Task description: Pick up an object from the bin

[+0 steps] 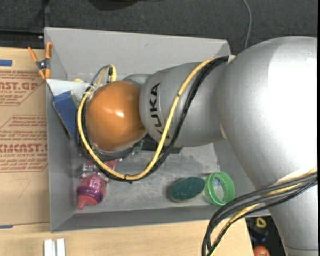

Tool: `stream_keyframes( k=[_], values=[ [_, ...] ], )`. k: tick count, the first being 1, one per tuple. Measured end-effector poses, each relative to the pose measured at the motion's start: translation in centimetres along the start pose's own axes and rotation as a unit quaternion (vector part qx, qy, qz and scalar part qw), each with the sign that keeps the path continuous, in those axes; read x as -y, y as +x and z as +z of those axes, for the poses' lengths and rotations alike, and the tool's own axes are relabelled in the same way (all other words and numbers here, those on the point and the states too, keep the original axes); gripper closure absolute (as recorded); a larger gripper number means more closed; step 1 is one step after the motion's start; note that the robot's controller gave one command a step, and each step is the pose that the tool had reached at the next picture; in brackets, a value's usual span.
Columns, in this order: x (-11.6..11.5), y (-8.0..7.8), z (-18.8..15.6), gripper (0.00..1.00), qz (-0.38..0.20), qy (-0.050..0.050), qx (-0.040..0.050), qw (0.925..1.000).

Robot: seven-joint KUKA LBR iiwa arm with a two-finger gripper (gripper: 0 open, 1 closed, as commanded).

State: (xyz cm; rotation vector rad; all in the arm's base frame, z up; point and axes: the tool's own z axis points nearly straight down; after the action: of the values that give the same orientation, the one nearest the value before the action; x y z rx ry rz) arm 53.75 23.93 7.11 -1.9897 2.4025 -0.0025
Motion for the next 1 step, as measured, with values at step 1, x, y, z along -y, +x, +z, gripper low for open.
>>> stream_keyframes(
  k=[1],
  values=[
    [-0.17,0.01,-1.89,1.0,0.0,-0.003,-0.0013,1.0]
  ],
)
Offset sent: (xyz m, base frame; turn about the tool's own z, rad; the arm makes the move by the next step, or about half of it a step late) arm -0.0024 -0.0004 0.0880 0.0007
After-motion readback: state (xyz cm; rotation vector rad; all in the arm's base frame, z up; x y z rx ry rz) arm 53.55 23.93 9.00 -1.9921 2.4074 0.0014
